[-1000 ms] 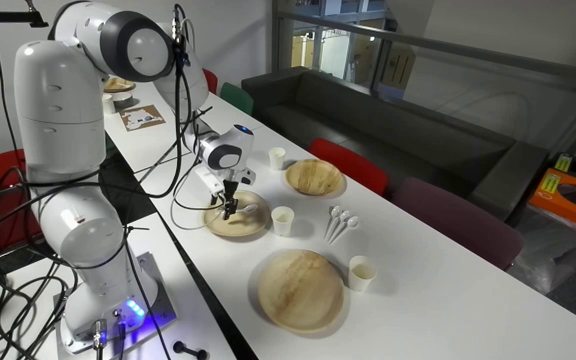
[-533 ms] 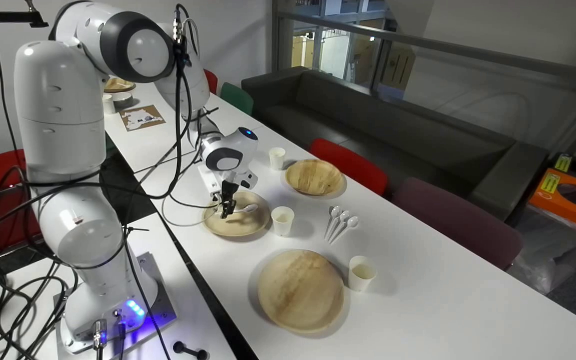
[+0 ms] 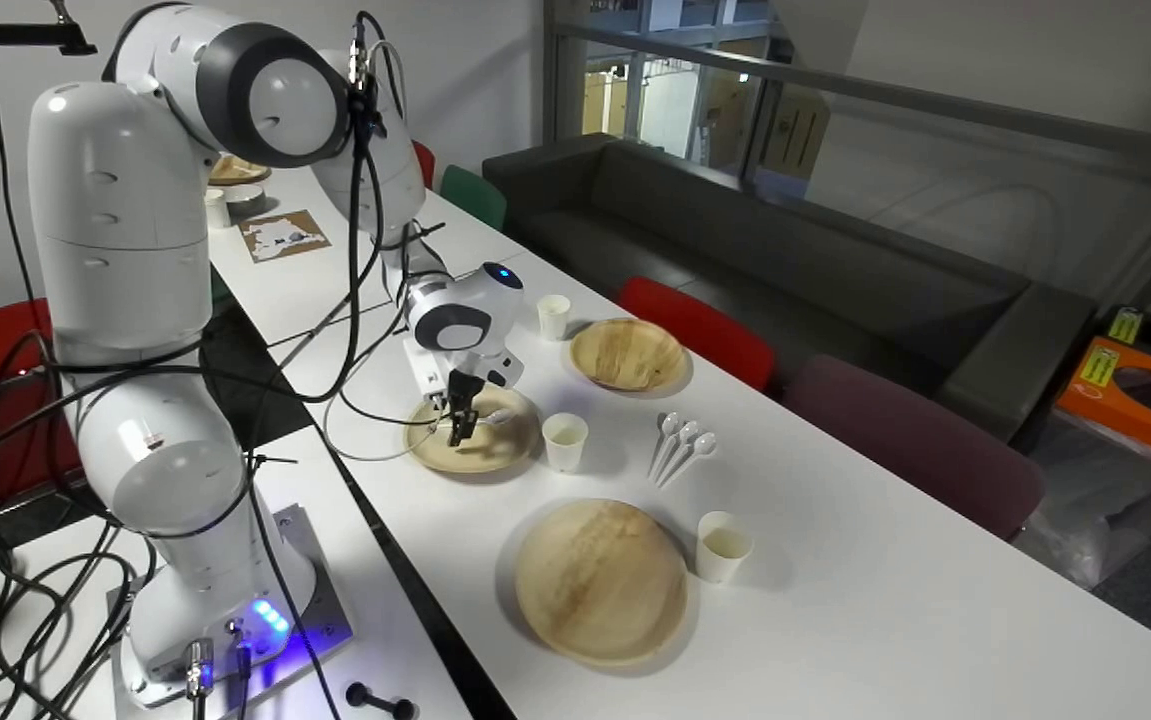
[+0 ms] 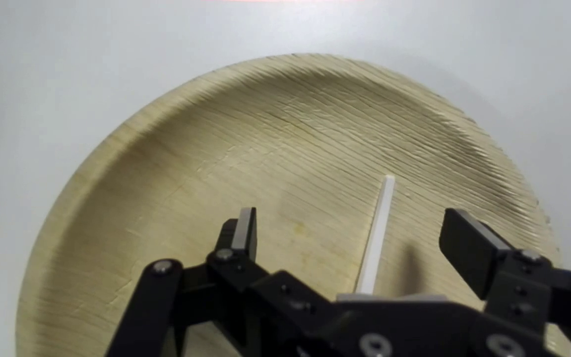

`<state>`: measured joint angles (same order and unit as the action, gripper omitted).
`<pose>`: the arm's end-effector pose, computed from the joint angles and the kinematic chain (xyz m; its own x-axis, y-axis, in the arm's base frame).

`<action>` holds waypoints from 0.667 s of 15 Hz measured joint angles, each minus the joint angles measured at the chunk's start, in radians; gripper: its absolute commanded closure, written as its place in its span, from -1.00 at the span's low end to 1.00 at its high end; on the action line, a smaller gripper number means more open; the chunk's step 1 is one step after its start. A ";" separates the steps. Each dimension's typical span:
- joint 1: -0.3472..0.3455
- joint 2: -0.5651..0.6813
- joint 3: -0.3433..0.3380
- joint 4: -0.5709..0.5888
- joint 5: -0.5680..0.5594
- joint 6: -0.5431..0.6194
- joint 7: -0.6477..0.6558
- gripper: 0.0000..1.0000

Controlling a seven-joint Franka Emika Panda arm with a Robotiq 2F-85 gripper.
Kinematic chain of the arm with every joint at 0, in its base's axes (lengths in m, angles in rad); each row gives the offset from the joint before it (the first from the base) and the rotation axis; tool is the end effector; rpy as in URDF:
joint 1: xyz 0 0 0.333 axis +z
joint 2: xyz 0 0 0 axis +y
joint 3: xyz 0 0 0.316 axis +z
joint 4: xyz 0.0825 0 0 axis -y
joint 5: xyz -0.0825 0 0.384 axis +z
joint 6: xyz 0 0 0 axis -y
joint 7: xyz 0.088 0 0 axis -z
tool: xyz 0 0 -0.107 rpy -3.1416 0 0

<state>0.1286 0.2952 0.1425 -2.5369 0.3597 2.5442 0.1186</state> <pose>0.4046 0.1133 0.1440 0.9344 -0.1471 -0.3244 -0.1914 -0.9754 -0.1091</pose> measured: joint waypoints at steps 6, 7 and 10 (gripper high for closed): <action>0.005 0.000 -0.023 -0.026 -0.036 0.057 0.078 -1.00; 0.009 0.000 -0.028 -0.032 -0.059 0.070 0.106 -1.00; 0.032 0.000 -0.050 -0.042 -0.142 0.087 0.196 -1.00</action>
<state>0.1606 0.2952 0.0928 -2.5791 0.2175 2.6312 0.3150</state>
